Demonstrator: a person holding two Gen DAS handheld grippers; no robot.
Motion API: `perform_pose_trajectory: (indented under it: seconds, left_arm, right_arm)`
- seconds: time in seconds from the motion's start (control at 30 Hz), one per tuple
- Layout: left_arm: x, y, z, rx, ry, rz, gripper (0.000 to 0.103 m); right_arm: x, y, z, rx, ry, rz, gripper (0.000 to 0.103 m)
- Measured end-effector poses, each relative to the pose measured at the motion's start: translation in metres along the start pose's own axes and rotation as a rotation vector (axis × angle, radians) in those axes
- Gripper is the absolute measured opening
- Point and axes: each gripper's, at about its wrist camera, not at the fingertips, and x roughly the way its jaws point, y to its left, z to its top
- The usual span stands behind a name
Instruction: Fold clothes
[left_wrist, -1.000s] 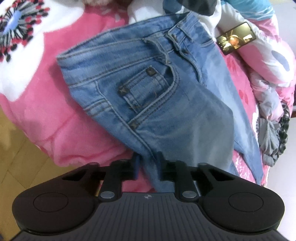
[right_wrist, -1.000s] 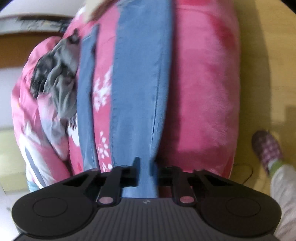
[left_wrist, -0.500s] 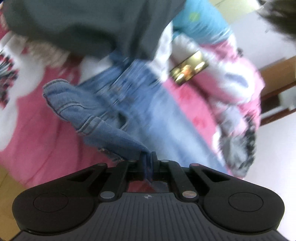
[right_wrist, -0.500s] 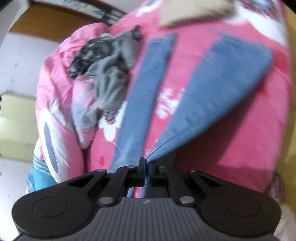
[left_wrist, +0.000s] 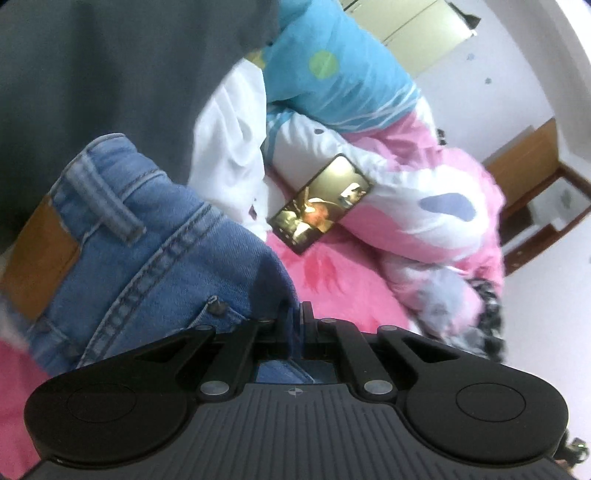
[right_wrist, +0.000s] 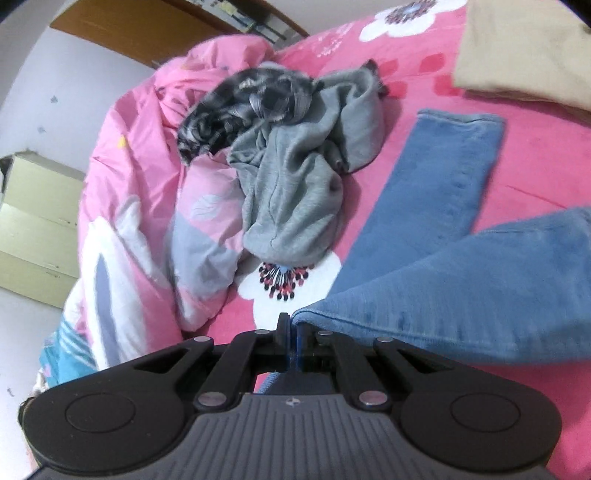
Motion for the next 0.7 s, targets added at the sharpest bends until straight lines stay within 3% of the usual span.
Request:
perform_pose_trajectory:
  seconds: [0.3,0.37,0.43,0.63,0.7]
  left_arm:
    - [0.104,0.015,-0.005,0.005,0.083,0.206,0.004]
    - [0.108,0.019,-0.002,-0.039,0.082,0.197,0.009]
    - [0.11,0.017,0.001,-0.058,0.074,0.186,0.021]
    - [0.124,0.009,0.006,-0.104,0.06,0.205,0.037]
    - [0.124,0.007,0.007,-0.128,0.054,0.203,0.043]
  right_arm:
    - [0.133,-0.005,0.02,-0.024,0.129,-0.093,0.003]
    - [0.152,-0.011,0.023,-0.001,0.16,-0.12,0.003]
    - [0.165,-0.016,0.026,0.019,0.188,-0.137,0.004]
    - [0.179,-0.031,0.036,0.11,0.288,-0.117,0.007]
    - [0.176,-0.033,0.043,0.161,0.351,-0.106,0.015]
